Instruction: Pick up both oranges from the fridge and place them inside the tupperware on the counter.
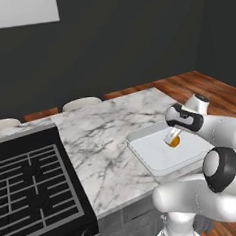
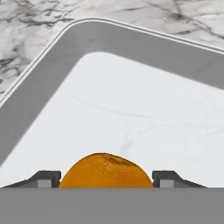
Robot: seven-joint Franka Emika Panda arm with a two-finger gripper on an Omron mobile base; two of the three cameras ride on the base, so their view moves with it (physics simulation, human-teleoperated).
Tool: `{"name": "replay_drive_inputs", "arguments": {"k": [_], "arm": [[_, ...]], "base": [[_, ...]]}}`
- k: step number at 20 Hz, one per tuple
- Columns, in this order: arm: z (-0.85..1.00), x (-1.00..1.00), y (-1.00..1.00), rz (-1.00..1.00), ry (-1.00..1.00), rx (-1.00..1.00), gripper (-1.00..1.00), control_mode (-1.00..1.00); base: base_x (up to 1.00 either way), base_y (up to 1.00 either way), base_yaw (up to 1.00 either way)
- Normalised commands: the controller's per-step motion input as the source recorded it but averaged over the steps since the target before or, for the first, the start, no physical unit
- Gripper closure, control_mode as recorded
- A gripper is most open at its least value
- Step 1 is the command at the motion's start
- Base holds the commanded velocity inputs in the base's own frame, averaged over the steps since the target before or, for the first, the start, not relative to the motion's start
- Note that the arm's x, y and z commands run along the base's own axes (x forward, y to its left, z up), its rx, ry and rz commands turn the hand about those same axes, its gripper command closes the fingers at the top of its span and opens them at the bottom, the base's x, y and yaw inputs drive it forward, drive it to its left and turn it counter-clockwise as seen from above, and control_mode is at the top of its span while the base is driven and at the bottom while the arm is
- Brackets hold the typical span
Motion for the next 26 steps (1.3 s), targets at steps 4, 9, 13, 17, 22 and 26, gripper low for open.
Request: {"name": "replay_drive_inputs", "arguments": {"k": [4,9,13,17,22,26], "arm": [[-0.40,0.07,0.04,0.00,-0.01,0.00,-1.00,-1.00],[0.03,0.04,0.02,0.00,0.00,0.00,-1.00,-1.00],[0.72,0.00,0.00,0.00,-0.01,0.00,-1.00,-1.00],[0.99,-0.01,0.00,0.02,-0.07,0.00,-1.00,-1.00],[0.69,-0.08,0.03,0.06,-0.06,0.00,-1.00,-1.00],[0.33,-0.91,0.00,0.03,-0.05,-0.02,-1.00,-1.00]], "base": [[0.00,0.00,0.00],[0.00,0.00,0.00],[0.00,0.00,0.00],[0.00,0.00,0.00],[0.00,0.00,0.00],[0.00,0.00,0.00]]}}
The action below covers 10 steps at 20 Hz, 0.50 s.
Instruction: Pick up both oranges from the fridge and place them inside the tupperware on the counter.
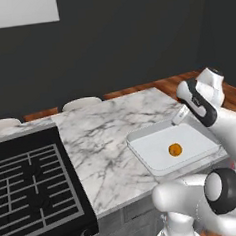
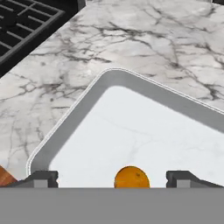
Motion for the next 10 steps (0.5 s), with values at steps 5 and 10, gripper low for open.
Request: {"name": "replay_drive_inputs", "arguments": {"k": [5,10], "arm": [[0.65,-0.97,0.13,0.00,-0.25,-0.01,-1.00,-1.00],[0.37,-0.71,0.19,-0.09,-0.12,-0.04,-1.00,-1.00]], "base": [[0.00,0.00,0.00],[0.00,0.00,0.00]]}}
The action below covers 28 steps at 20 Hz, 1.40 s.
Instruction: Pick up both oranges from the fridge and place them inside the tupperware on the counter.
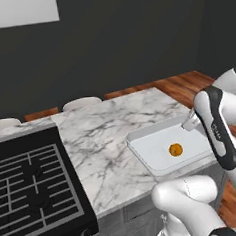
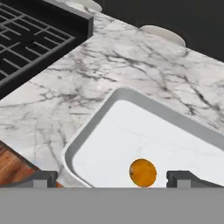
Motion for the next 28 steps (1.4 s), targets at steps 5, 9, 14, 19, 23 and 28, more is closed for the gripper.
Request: {"name": "replay_drive_inputs", "arguments": {"k": [5,9,14,19,23,28], "arm": [[0.15,-0.43,0.01,-0.21,0.00,-0.01,-1.00,-1.00],[0.15,-0.09,0.03,-0.28,0.07,-0.01,-1.00,-1.00],[0.00,-0.22,0.00,-0.20,0.08,0.00,-1.00,1.00],[0.00,0.00,0.00,0.00,0.00,0.00,-1.00,1.00],[0.00,0.00,0.00,0.00,0.00,0.00,-1.00,1.00],[0.00,0.00,0.00,0.00,0.00,0.00,-1.00,1.00]], "base": [[0.00,0.00,0.00],[0.00,0.00,0.00],[-0.22,-0.05,-0.15],[-0.70,-0.34,-0.23],[-0.92,-0.72,-0.13],[-0.51,-0.99,-0.22]]}}
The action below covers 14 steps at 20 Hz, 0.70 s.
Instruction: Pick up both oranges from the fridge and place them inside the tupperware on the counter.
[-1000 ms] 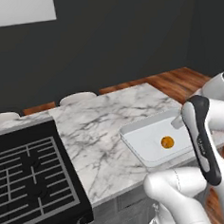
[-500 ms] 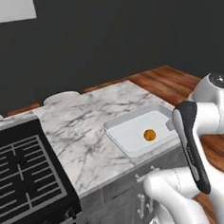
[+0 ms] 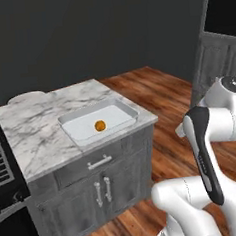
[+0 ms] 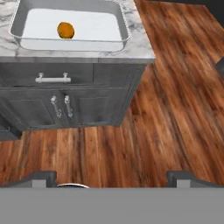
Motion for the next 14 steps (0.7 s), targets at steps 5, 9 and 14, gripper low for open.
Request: {"name": "replay_drive_inputs", "arguments": {"k": [5,9,14], "arm": [[0.00,0.00,0.00,0.00,0.00,0.00,-1.00,1.00],[0.00,0.00,0.00,0.00,0.00,0.00,-1.00,1.00],[0.00,0.00,0.00,0.00,0.00,0.00,-1.00,1.00]], "base": [[-0.09,-1.00,-0.37],[0.00,-0.99,-0.54],[0.00,-0.78,-0.61]]}}
